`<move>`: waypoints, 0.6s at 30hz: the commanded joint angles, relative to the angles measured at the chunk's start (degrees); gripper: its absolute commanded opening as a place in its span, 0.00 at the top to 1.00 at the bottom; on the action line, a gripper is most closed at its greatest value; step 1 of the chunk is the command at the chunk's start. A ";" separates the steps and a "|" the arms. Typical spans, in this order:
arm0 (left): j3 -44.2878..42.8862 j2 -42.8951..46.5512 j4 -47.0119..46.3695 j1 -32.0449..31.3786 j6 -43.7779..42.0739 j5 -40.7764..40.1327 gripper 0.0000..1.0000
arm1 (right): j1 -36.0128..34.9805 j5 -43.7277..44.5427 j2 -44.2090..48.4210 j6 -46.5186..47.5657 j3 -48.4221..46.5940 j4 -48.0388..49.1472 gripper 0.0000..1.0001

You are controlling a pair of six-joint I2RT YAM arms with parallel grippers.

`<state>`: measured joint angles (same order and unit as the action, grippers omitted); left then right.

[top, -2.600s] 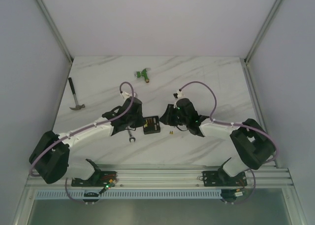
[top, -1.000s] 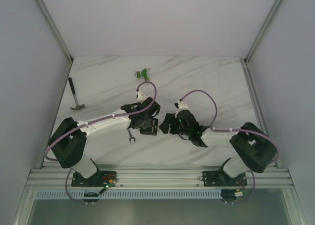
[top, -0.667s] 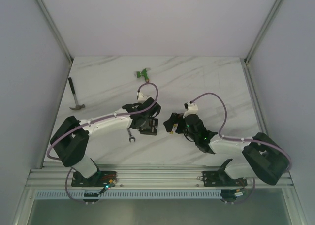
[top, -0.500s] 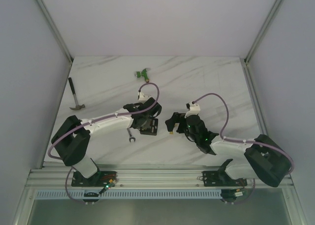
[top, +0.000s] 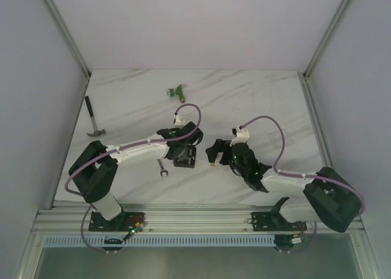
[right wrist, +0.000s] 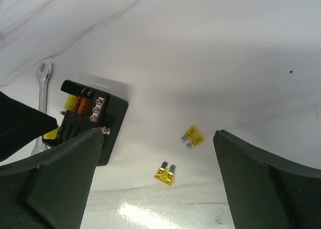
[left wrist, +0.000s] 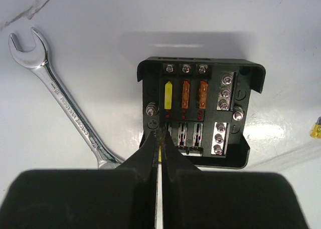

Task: Snap on the fuse box
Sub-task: Install the fuse at the fuse box base.

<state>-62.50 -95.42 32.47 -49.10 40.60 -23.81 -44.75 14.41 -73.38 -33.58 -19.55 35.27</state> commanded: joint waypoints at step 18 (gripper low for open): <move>-1.84 -0.51 -0.87 -0.20 -1.91 -3.20 1.00 | -0.25 0.62 -0.39 0.37 0.13 2.18 0.00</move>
<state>-62.70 -95.66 32.10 -49.19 39.75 -25.04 -44.75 14.35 -73.47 -33.58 -19.55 35.46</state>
